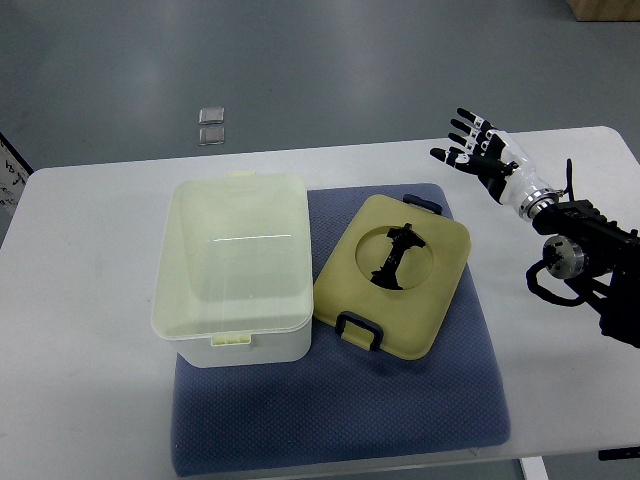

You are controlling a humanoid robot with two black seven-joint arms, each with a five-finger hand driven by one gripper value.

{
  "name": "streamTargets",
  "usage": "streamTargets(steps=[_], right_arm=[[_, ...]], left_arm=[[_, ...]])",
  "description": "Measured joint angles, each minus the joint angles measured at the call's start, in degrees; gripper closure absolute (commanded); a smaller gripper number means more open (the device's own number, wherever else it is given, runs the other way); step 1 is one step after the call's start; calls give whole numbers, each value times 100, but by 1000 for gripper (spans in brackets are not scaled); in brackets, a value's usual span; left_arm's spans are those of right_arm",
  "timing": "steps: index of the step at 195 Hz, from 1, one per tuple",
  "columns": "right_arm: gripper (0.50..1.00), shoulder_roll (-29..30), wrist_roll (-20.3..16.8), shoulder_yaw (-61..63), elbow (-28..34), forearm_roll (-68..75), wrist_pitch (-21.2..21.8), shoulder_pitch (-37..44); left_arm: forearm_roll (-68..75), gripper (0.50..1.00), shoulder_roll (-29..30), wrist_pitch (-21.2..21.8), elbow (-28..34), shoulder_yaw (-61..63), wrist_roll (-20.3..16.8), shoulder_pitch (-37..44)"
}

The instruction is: Open white storage box with right hand

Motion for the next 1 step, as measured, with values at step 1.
streamTargets(steps=[1], right_arm=[[566, 0, 0, 0, 0, 0, 0, 0]], left_arm=[[0, 500, 0, 0, 0, 0, 0, 0]])
